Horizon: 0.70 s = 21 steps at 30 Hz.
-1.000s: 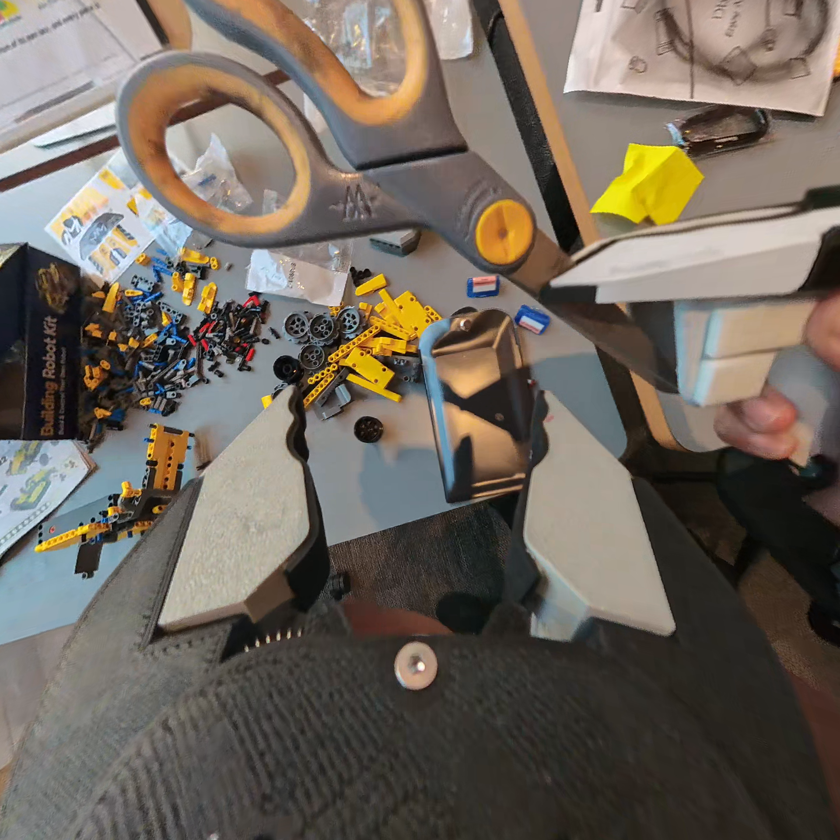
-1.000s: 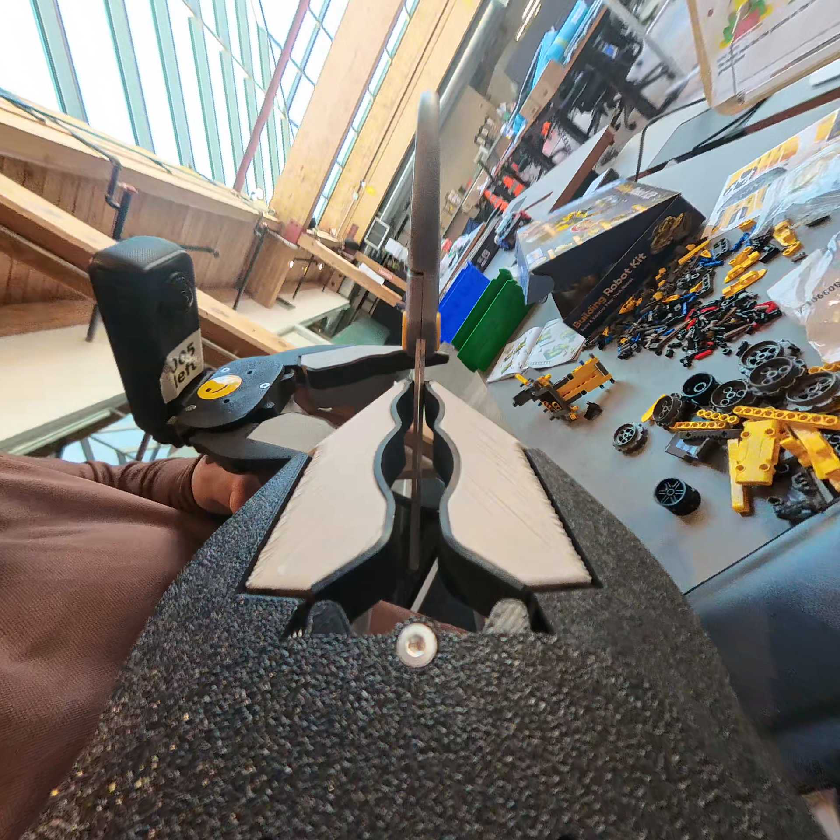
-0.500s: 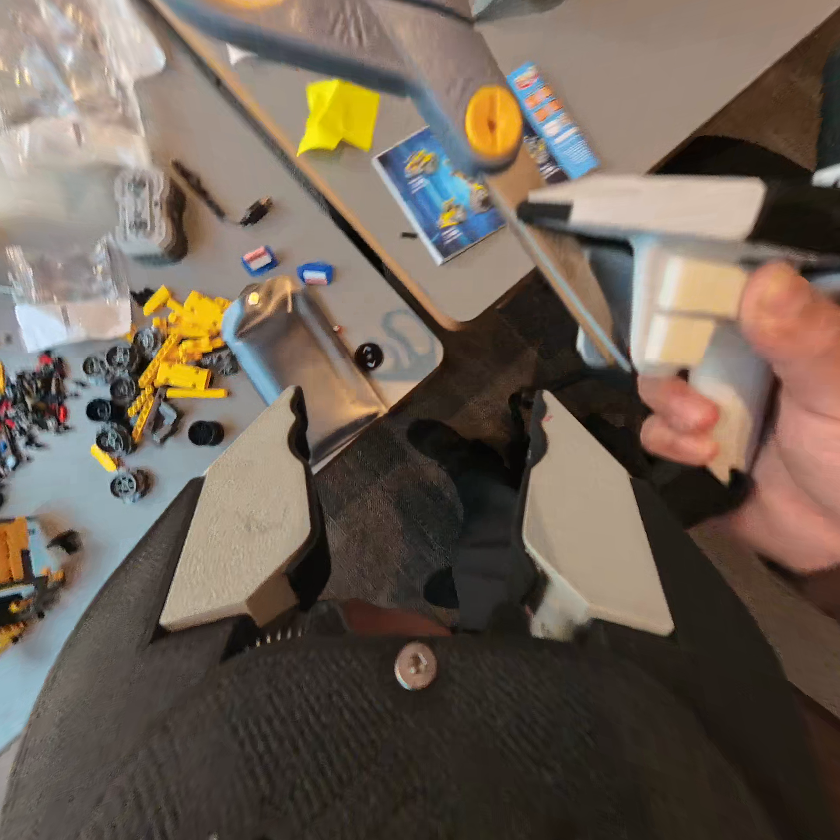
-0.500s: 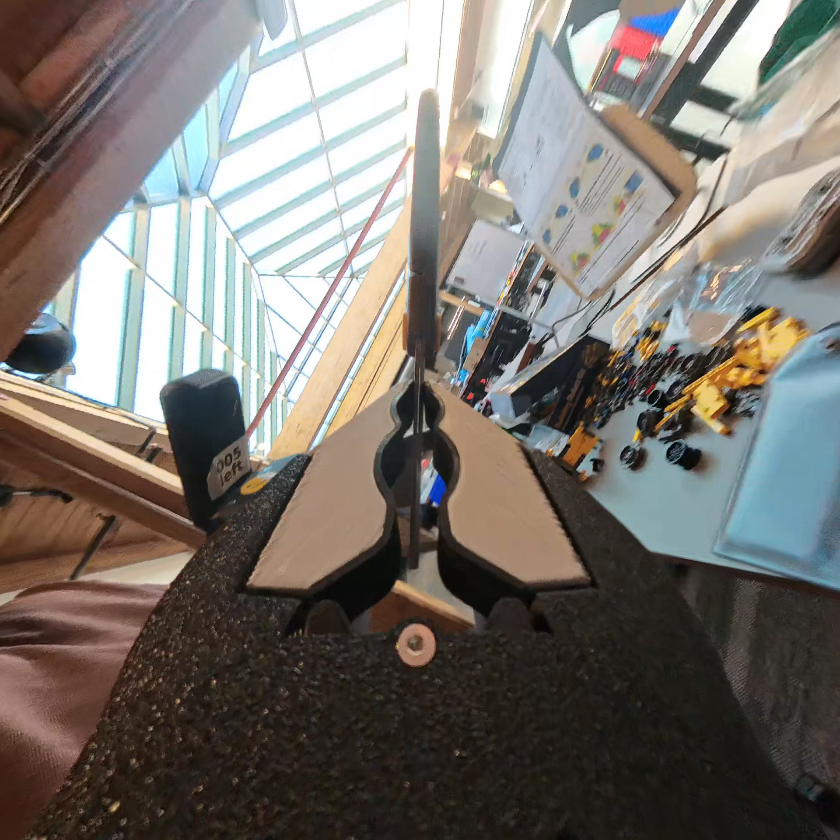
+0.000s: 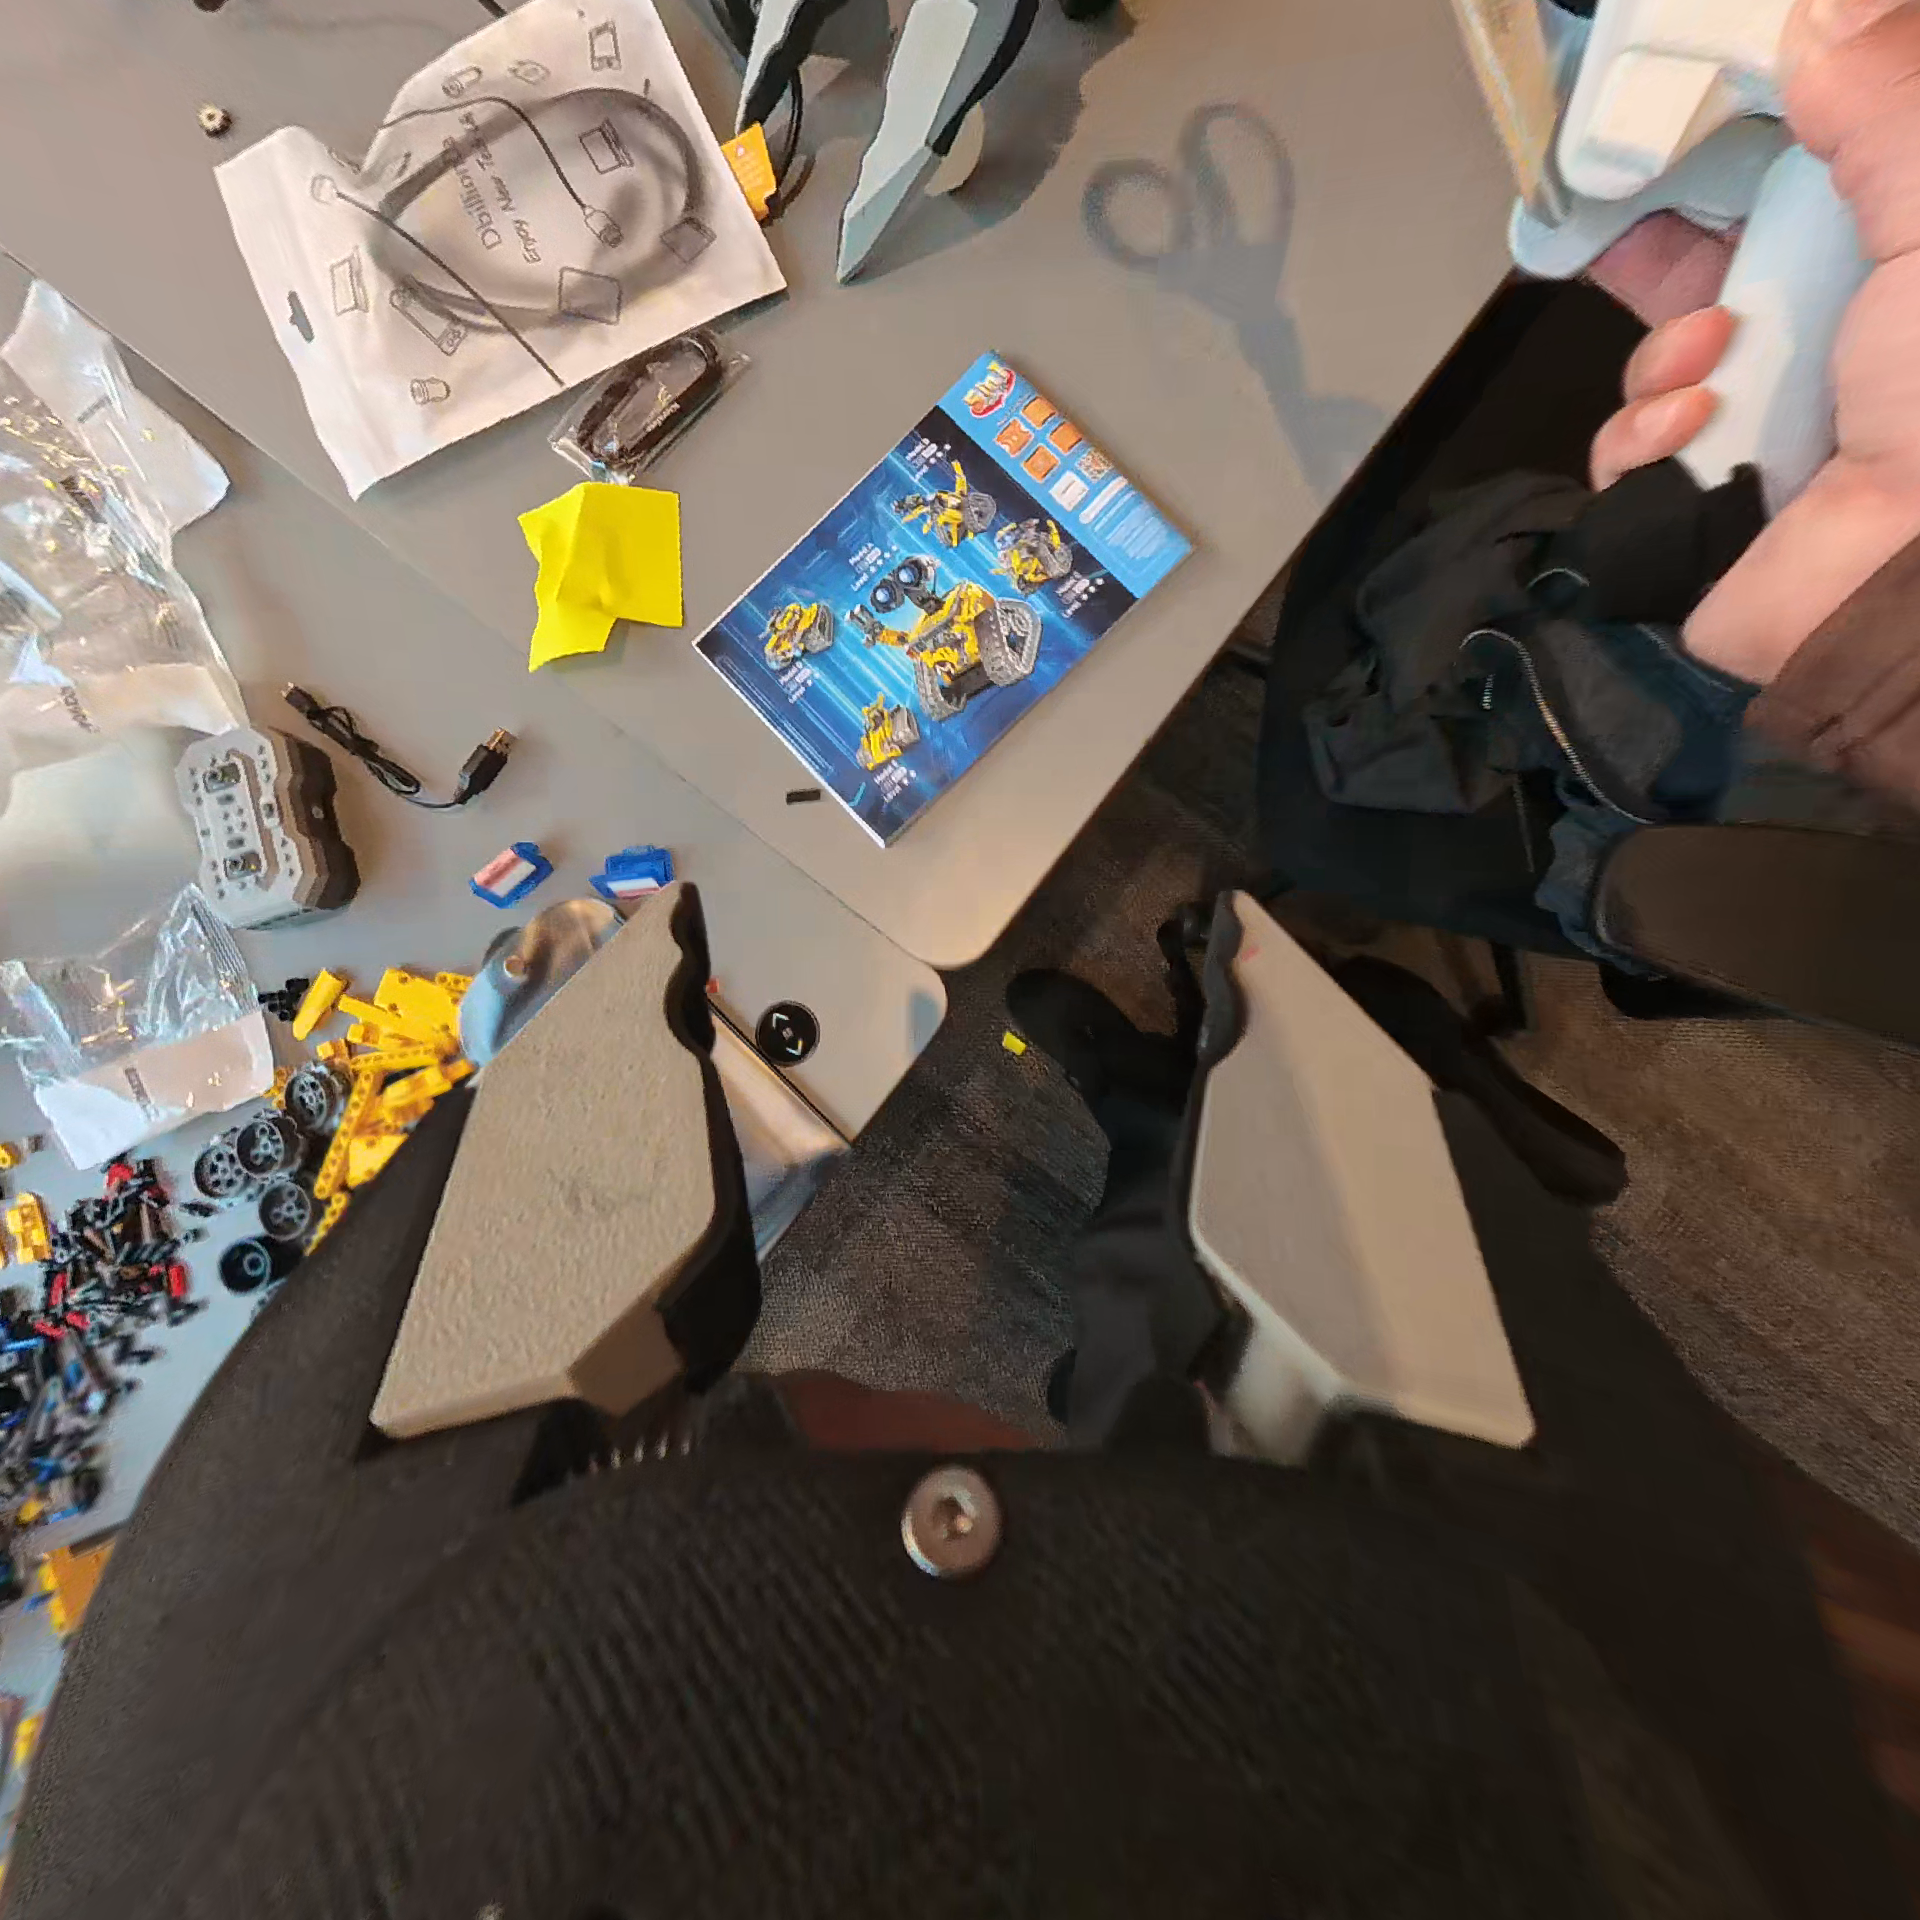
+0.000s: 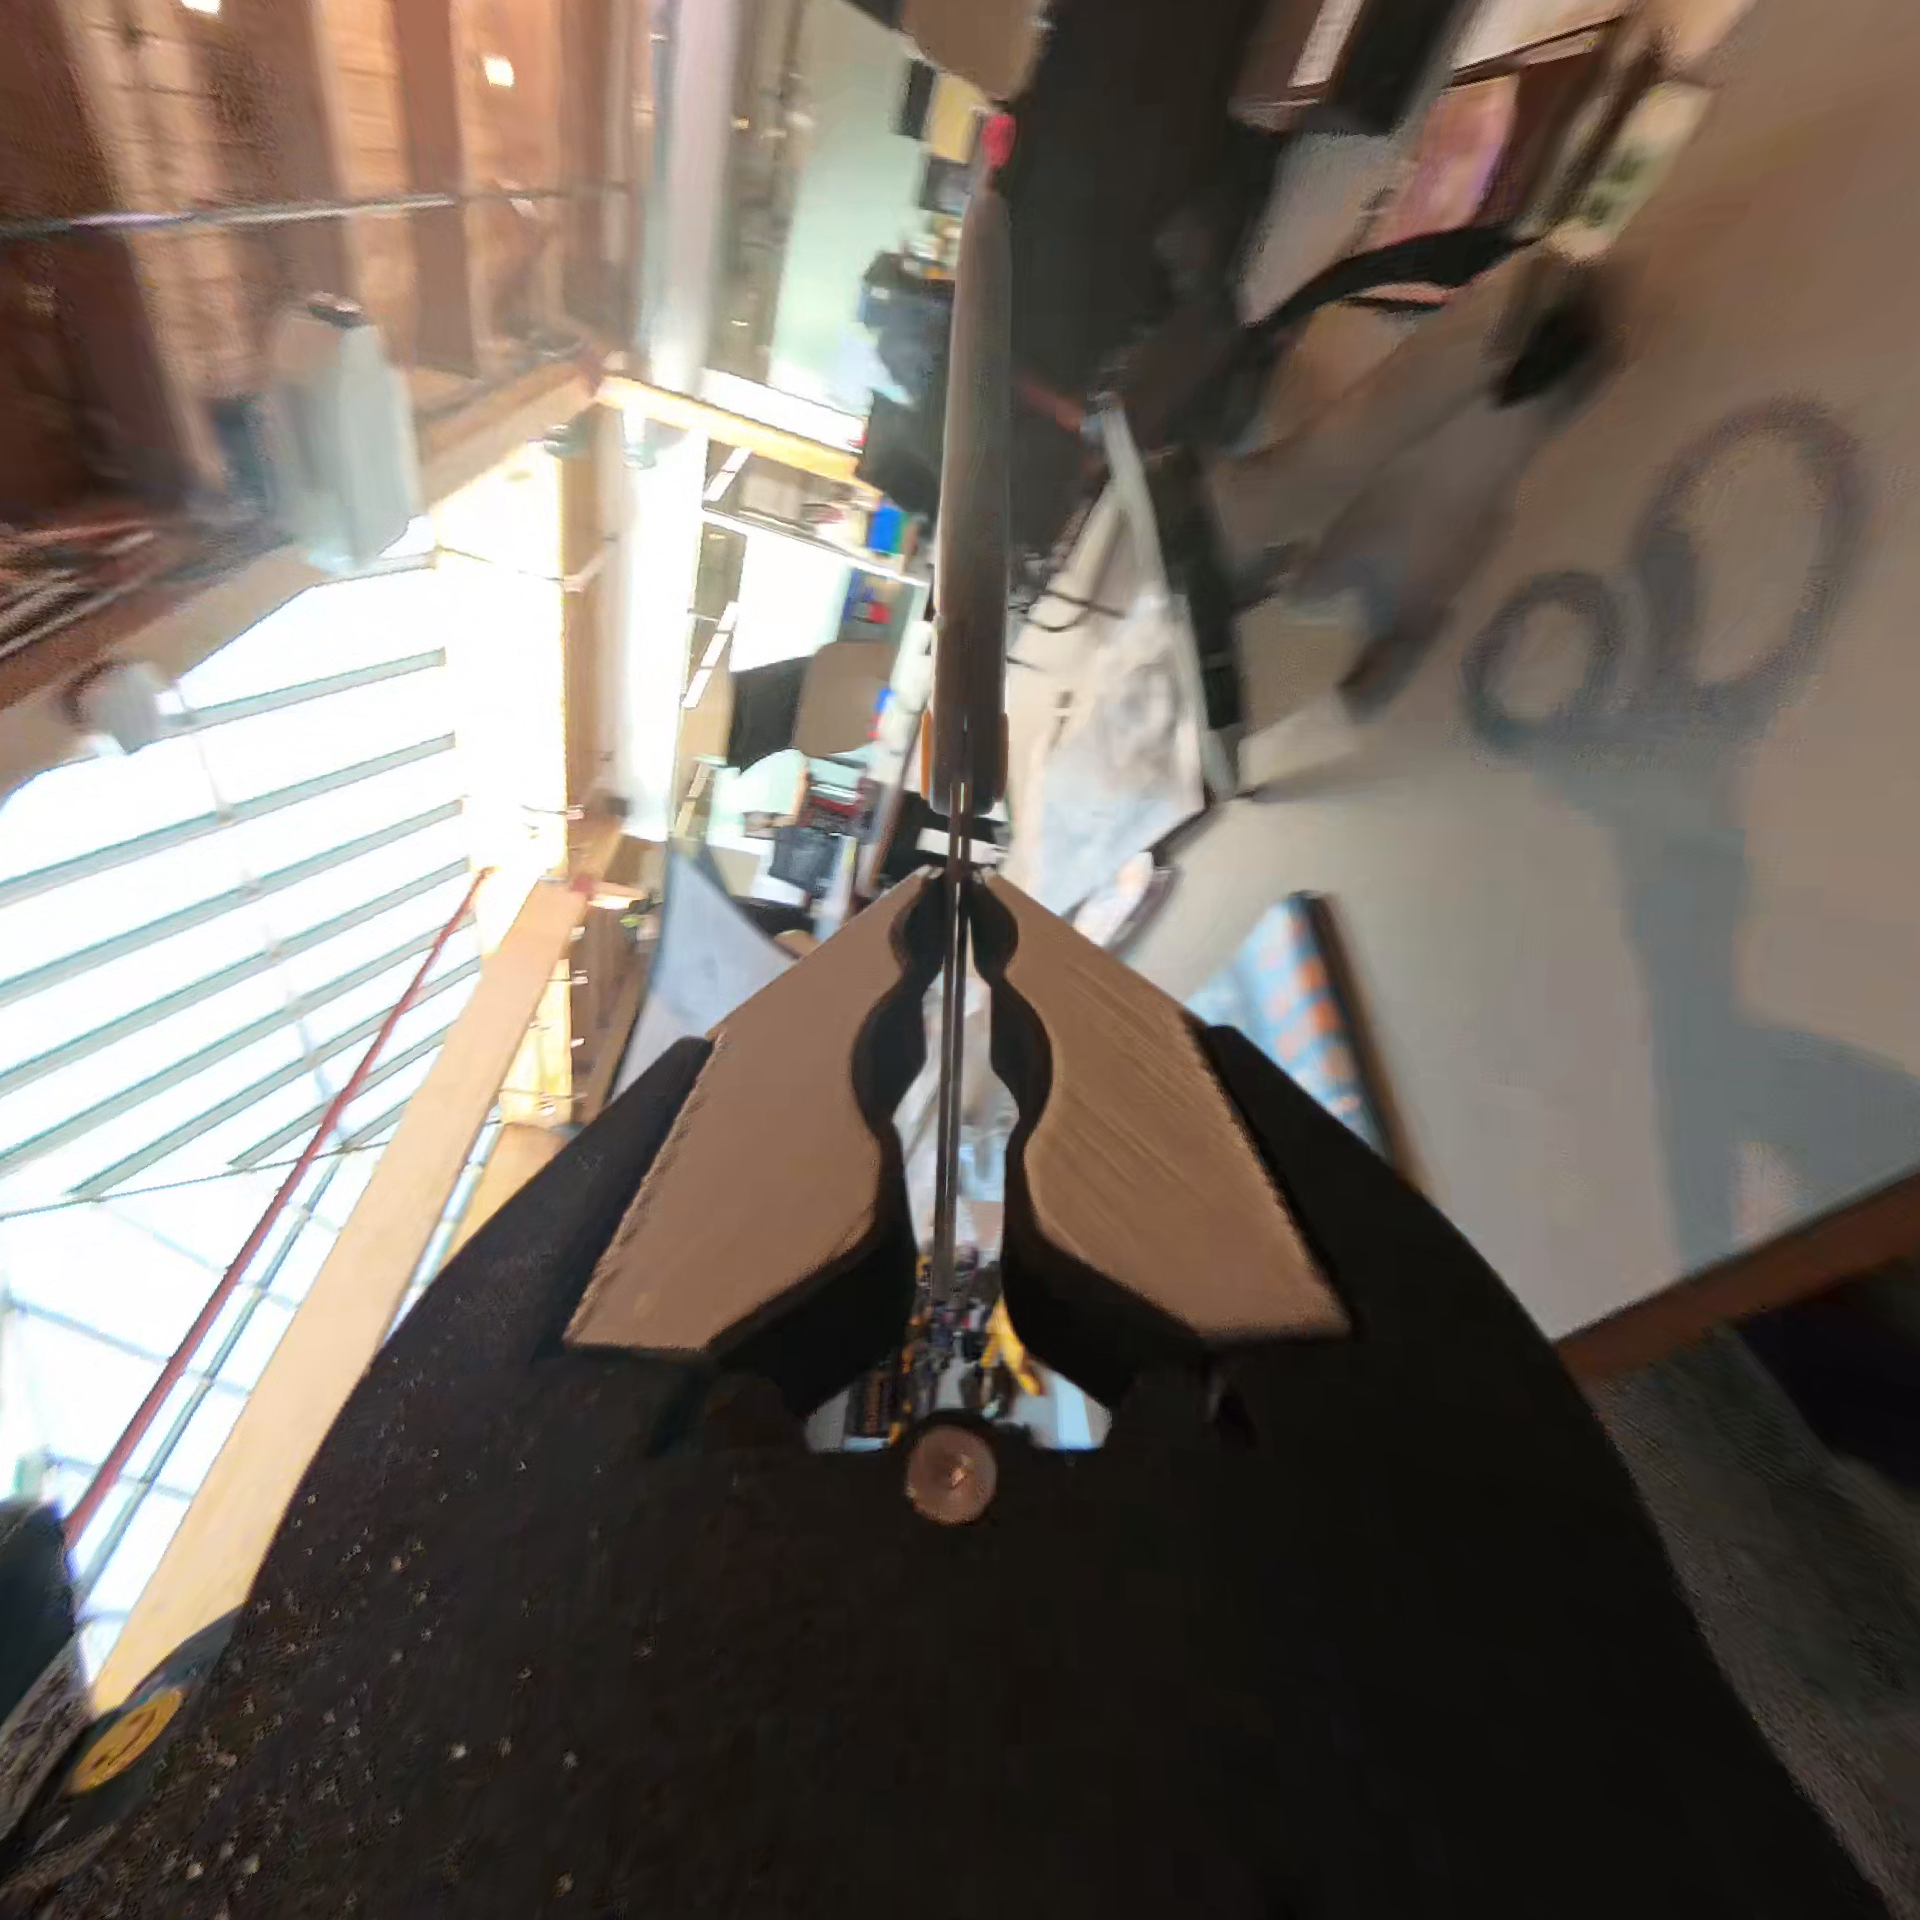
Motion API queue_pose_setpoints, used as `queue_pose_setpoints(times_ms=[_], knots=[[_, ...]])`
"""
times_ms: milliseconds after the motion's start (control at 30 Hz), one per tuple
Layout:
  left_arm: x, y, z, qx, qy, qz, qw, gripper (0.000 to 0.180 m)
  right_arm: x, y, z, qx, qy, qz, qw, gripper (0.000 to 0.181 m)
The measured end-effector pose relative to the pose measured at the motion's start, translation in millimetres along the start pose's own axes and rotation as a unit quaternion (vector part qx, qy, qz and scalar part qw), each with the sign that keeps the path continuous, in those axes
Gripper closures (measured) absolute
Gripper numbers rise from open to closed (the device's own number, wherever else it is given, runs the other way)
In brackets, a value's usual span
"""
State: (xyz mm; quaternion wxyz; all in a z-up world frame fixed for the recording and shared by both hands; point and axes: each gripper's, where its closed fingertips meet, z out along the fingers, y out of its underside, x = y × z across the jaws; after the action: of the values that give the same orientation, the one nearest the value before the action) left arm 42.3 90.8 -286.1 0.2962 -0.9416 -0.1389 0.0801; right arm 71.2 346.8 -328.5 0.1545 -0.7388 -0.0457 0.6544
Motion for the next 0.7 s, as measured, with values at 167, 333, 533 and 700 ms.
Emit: queue_pose_setpoints(times_ms=[167, 333, 533, 700], knots=[[-5.1, -18.1, 54.3, -0.062, 0.018, -0.006, 0.998, 0.085, 93.3, -26.3, 21.4, -0.049, 0.166, 0.023, 0.985, 0.178], [-22.1, -12.7, 93.8, -0.117, 0.022, -0.039, 0.992, 0.085, 135.3, -21.9, 39.1, -0.142, 0.234, -0.002, 0.962, 0.176], [-71.1, 8.9, 97.8, -0.135, -0.02, -0.081, 0.987, 0.085, 140.1, -19.1, 26.8, -0.265, 0.297, -0.153, 0.904, 0.166], [-114.6, 40.1, 70.7, -0.125, -0.056, -0.121, 0.983, 0.085, 96.9, -61.2, 24.8, -0.223, 0.323, -0.372, 0.841, 0.171]])
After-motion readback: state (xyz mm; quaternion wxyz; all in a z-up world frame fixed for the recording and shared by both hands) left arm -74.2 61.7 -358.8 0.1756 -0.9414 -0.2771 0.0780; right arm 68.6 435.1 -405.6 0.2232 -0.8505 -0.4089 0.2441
